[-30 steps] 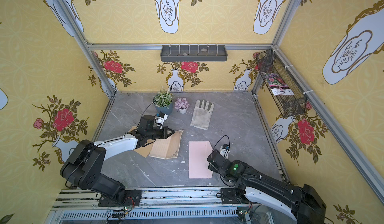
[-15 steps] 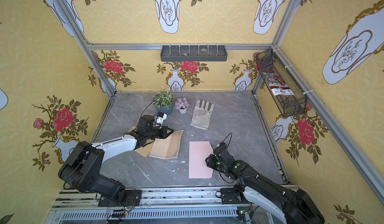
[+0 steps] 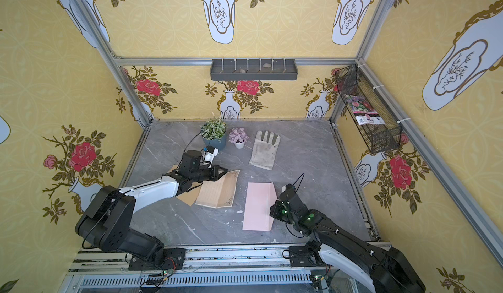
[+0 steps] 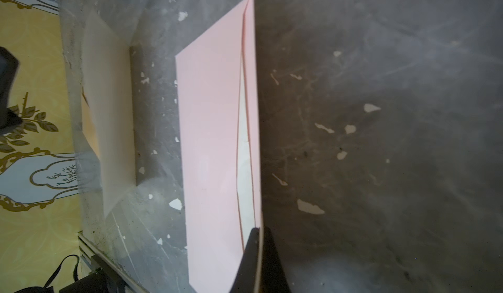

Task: Take the letter paper out of the envelope
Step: Pick up the envelope from the center of the board.

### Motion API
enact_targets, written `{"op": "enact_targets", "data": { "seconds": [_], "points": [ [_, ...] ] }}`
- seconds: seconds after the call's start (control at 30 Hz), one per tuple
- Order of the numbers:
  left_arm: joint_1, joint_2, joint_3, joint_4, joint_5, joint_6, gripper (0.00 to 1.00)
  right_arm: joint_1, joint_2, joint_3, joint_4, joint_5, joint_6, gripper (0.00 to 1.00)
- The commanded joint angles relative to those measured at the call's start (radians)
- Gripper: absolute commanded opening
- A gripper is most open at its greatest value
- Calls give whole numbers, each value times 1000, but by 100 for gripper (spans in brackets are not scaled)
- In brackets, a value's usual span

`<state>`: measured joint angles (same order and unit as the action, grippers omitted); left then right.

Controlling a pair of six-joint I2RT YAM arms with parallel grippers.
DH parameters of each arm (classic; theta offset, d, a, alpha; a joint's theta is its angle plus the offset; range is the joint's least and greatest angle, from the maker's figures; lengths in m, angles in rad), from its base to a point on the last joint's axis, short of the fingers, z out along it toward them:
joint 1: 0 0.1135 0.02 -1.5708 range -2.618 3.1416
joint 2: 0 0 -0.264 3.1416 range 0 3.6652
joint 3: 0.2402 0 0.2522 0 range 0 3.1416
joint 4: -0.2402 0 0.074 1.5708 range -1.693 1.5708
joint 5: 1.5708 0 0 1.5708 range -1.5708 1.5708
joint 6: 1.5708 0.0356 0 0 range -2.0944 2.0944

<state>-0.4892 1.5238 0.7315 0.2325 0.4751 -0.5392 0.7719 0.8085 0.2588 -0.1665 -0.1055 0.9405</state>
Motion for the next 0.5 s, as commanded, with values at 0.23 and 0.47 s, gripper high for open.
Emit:
{"op": "enact_targets", "data": {
  "seconds": [0.23, 0.47],
  "points": [
    [-6, -44, -68, 220, 115, -16, 2, 6, -55, 283, -198, -1, -159, 0],
    [-8, -39, -150, 532, 232, -127, 30, 30, 5, 447, -208, -31, -229, 0]
  ]
}}
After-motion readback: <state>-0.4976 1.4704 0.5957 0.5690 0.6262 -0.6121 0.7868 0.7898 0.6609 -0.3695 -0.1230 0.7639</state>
